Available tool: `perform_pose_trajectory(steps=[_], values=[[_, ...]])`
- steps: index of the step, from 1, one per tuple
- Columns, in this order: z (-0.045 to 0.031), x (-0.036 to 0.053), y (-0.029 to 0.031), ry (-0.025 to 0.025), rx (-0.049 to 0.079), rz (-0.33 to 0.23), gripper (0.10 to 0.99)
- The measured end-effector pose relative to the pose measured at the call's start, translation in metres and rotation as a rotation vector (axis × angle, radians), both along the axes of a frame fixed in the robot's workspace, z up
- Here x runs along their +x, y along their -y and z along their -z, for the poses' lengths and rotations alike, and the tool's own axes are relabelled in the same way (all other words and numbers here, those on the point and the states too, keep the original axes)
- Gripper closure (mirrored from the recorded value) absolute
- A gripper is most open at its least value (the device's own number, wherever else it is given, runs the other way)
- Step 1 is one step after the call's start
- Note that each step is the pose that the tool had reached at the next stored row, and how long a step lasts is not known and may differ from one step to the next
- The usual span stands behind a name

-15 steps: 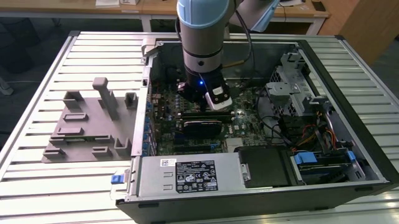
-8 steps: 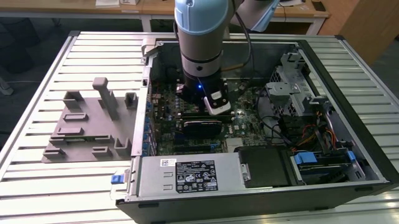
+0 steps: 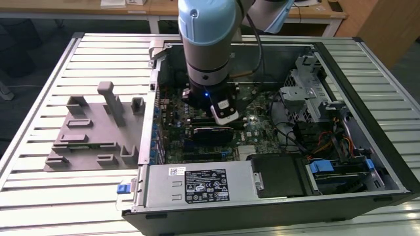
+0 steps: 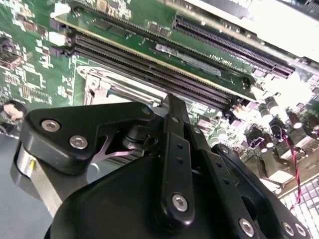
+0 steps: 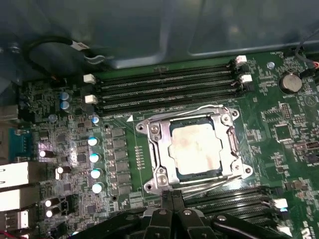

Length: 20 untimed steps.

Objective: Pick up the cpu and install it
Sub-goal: 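Install the second cpu locking lever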

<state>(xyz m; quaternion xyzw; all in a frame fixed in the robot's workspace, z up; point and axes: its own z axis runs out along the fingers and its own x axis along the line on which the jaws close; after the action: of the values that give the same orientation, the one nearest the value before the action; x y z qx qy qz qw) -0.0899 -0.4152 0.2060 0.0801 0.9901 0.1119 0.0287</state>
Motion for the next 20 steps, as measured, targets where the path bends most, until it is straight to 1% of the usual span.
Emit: perform_pose_trajectory(steps=[2, 3, 7, 12, 20], values=[[0.0017, -0.0015, 0.0003, 0.0, 0.014, -0.002, 0.98], [0.0023, -0.0021, 0.0005, 0.0, 0.018, -0.003, 0.98], [0.004, -0.0038, 0.003, 0.0, 0.026, -0.006, 0.98], [0.0068, -0.005, 0.0048, 0.0, 0.042, -0.009, 0.98], [0.0074, -0.0051, 0.0132, -0.0001, 0.049, -0.013, 0.98]])
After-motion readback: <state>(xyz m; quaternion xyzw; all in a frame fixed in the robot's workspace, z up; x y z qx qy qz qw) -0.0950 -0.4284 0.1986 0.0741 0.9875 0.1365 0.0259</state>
